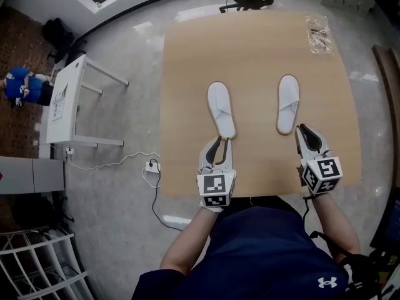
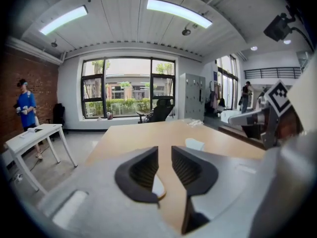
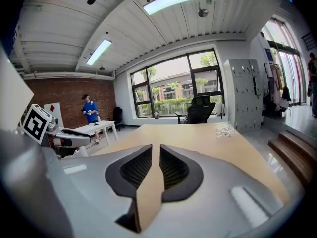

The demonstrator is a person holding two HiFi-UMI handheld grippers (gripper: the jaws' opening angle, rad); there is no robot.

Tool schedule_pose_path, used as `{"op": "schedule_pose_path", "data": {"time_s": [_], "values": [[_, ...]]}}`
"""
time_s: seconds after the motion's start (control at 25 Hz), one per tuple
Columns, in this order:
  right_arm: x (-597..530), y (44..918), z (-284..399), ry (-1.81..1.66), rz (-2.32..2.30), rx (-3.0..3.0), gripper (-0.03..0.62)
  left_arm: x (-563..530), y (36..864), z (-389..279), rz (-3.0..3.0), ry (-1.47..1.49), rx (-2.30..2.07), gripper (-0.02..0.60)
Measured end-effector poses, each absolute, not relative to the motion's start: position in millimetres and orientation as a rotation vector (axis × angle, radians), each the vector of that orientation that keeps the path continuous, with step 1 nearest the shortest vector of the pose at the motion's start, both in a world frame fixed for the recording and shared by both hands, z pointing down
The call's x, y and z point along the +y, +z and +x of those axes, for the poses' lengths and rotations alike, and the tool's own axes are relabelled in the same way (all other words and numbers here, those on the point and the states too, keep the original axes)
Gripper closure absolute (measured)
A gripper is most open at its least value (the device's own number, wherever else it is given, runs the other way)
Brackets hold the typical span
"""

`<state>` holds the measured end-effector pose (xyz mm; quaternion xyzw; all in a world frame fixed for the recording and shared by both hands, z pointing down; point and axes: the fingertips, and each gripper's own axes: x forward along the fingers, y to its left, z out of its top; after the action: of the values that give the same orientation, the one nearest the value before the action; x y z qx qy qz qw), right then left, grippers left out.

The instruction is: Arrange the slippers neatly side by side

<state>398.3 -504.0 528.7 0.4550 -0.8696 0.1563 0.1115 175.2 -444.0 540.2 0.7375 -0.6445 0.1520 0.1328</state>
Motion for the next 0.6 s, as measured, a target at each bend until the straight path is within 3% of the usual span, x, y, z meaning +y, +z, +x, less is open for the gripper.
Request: {"op": "schedule_pose_path", "data": {"time_s": [0.28, 0.6], "values": [[-540, 586, 387, 0.540, 1.251, -2.469, 0.403, -489, 612, 165, 2.120, 0.623, -1.684, 0.429], [-583, 650, 387, 0.503, 1.206, -2.321, 0.384, -524, 668, 136, 2.005, 0.734, -1.589, 0.400]]}}
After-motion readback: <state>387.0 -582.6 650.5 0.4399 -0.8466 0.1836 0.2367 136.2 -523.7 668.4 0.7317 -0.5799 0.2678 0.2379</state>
